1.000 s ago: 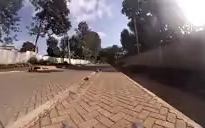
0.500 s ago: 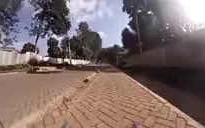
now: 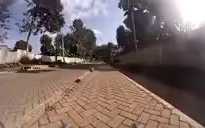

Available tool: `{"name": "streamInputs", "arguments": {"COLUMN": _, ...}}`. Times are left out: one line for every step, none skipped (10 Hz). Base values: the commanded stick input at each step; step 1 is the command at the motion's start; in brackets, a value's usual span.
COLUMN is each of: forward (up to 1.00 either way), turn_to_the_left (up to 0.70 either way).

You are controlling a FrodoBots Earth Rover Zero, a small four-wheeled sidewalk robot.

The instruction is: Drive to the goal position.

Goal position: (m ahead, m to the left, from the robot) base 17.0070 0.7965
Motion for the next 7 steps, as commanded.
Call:
{"name": "streamInputs", "arguments": {"forward": 0.7, "turn_to_the_left": 0.0}}
{"name": "streamInputs", "arguments": {"forward": 0.7, "turn_to_the_left": 0.0}}
{"name": "streamInputs", "arguments": {"forward": 0.7, "turn_to_the_left": 0.0}}
{"name": "streamInputs", "arguments": {"forward": 0.7, "turn_to_the_left": 0.0}}
{"name": "streamInputs", "arguments": {"forward": 0.7, "turn_to_the_left": 0.0}}
{"name": "streamInputs", "arguments": {"forward": 0.7, "turn_to_the_left": 0.0}}
{"name": "streamInputs", "arguments": {"forward": 0.7, "turn_to_the_left": 0.0}}
